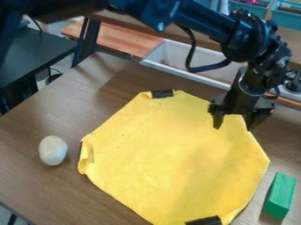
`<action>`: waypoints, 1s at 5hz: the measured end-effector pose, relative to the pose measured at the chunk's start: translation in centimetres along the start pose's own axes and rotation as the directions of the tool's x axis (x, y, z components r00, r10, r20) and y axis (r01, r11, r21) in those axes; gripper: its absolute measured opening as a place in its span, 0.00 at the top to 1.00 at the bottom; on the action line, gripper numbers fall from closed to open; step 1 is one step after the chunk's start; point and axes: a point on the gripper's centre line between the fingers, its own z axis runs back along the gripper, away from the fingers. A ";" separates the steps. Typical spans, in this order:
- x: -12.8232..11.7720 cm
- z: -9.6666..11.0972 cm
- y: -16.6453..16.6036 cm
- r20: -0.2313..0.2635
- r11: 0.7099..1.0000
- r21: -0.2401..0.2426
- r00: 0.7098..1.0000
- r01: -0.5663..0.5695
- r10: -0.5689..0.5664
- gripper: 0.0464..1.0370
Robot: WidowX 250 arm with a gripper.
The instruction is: Fold the cloth from top right to bottom left
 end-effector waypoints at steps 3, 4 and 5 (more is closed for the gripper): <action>0.3 -3.0 -2.1 -0.038 0.997 0.047 0.998 -0.056 0.058 0.04; 0.3 -2.8 -2.8 -0.036 0.998 0.032 0.998 -0.053 0.054 0.04; 0.0 -2.8 -3.0 -0.038 0.999 0.030 0.998 -0.041 0.042 0.04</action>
